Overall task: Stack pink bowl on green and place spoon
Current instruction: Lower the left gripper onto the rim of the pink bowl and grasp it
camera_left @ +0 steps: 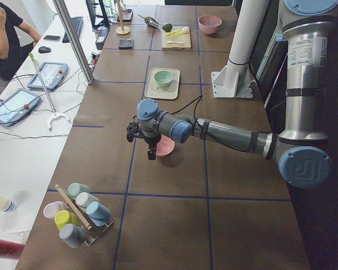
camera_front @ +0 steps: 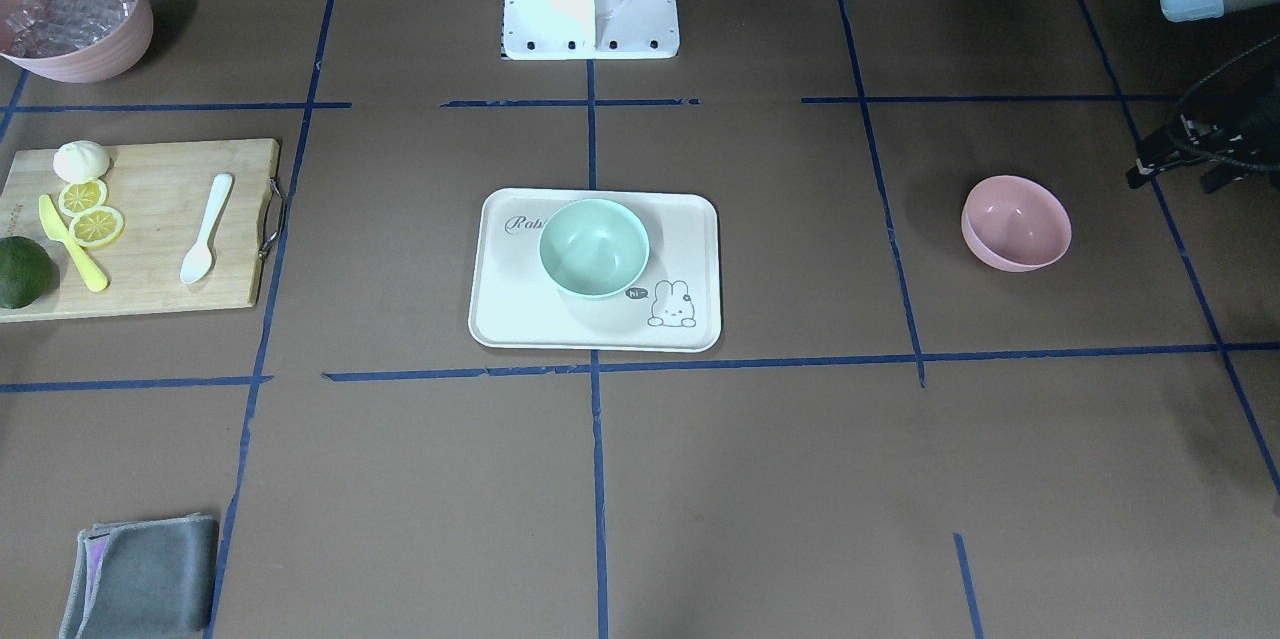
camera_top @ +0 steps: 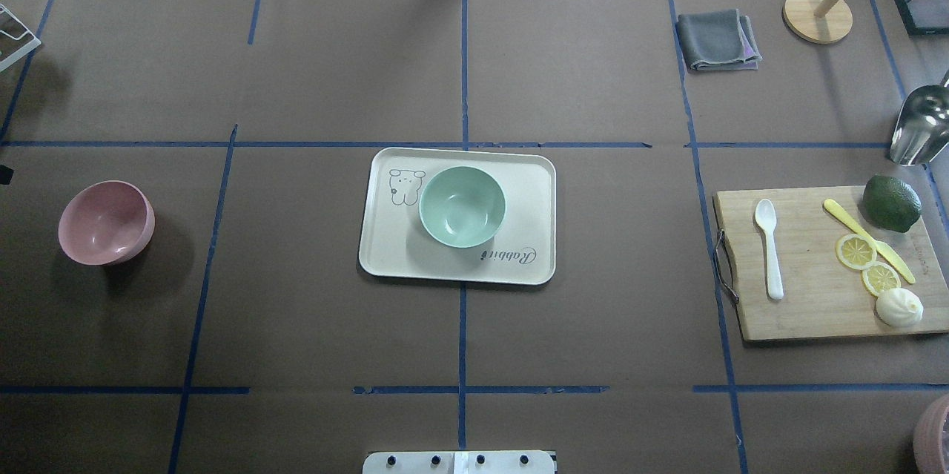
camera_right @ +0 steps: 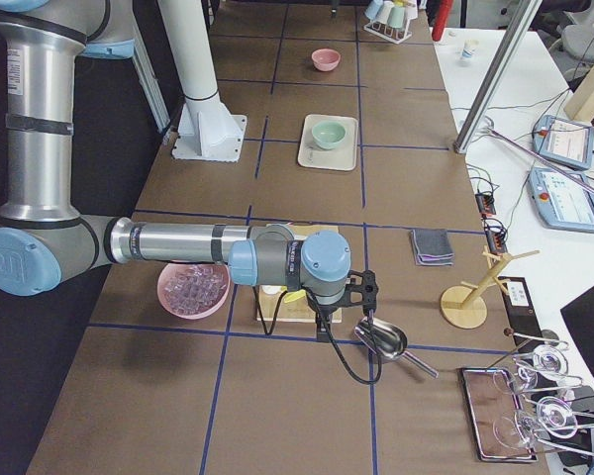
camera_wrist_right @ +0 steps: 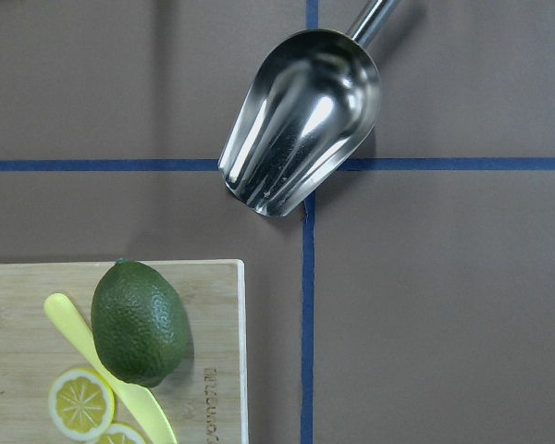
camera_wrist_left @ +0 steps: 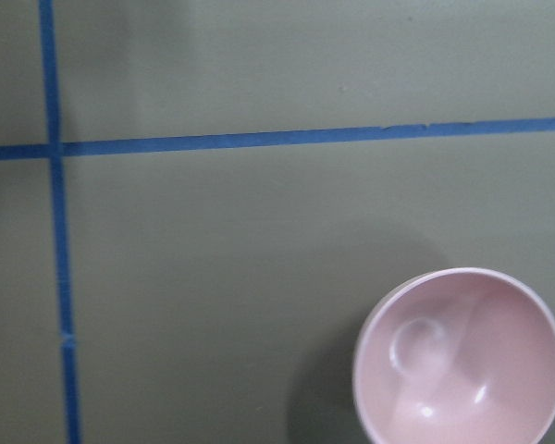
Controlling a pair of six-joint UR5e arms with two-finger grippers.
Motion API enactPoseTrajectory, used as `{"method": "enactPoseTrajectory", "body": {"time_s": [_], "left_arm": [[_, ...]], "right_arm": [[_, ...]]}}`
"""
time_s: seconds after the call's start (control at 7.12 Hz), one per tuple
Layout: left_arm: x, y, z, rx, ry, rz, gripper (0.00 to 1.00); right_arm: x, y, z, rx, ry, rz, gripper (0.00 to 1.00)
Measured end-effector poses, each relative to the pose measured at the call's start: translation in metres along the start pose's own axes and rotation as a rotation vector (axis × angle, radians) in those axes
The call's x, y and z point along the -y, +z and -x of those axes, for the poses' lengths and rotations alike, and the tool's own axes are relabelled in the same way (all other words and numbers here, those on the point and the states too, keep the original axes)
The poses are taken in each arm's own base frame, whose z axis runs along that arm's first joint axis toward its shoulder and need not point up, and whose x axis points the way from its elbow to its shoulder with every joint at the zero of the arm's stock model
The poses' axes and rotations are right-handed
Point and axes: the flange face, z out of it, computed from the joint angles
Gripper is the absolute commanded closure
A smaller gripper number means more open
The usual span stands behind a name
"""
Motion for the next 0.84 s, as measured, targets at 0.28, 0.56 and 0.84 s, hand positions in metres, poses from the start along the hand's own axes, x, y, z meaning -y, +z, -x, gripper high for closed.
{"method": "enactPoseTrajectory", "body": {"time_s": [0.28, 0.56, 0.84], "left_arm": [[-0.007, 0.023, -0.008, 0.000, 0.005, 0.017, 0.00], [-0.010, 0.052, -0.006, 0.028, -0.017, 0.009, 0.00], [-0.019, 0.087, -0.024, 0.046, -0.060, -0.008, 0.00]], "right_arm": [[0.003, -0.001, 0.003, 0.001, -0.004, -0.002, 0.00], [0.009, -0.004, 0.007, 0.005, -0.013, -0.008, 0.00], [0.013, -0.007, 0.011, 0.007, -0.020, -0.015, 0.00]]}}
